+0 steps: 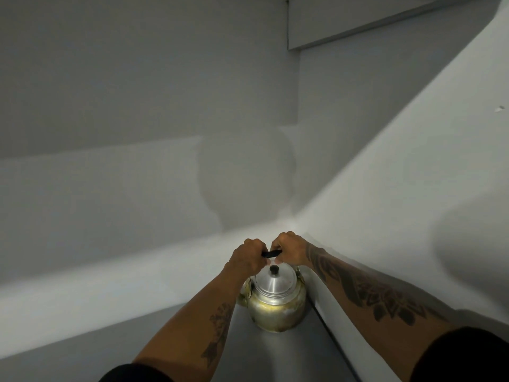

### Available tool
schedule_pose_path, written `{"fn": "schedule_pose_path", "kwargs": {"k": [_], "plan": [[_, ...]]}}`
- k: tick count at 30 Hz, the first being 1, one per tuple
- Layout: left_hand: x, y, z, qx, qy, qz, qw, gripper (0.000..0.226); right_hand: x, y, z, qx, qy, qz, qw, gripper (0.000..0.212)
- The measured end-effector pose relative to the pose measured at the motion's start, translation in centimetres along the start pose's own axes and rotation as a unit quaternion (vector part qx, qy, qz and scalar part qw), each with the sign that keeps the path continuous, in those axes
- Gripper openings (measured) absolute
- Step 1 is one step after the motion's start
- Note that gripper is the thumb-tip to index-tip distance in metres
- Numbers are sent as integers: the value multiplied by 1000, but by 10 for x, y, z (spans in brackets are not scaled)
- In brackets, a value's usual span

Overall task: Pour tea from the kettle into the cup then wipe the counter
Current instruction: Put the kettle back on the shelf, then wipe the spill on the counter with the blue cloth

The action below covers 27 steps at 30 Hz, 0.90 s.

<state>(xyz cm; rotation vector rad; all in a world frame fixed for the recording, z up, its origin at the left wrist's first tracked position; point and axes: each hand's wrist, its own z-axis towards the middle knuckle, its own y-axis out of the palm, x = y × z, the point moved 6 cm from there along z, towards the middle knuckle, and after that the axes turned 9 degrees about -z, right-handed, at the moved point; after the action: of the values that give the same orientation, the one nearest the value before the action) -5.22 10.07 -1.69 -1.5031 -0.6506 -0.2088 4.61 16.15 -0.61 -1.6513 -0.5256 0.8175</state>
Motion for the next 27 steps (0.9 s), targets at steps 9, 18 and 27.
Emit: {"fn": "schedule_pose_path", "kwargs": {"k": [9,18,27], "plan": [[-7,-20,-37,11,10,-1,1000,66,-8,-16,-22,-7,15,-18,1000,64],[-65,-99,-186,171,23,32,984,69,-142,-10,-76,102,-80,-32,991,67],[-238,-112,-415,251,-136,73,956,71,-409,94,-126,64,-256,-43,964,67]]}}
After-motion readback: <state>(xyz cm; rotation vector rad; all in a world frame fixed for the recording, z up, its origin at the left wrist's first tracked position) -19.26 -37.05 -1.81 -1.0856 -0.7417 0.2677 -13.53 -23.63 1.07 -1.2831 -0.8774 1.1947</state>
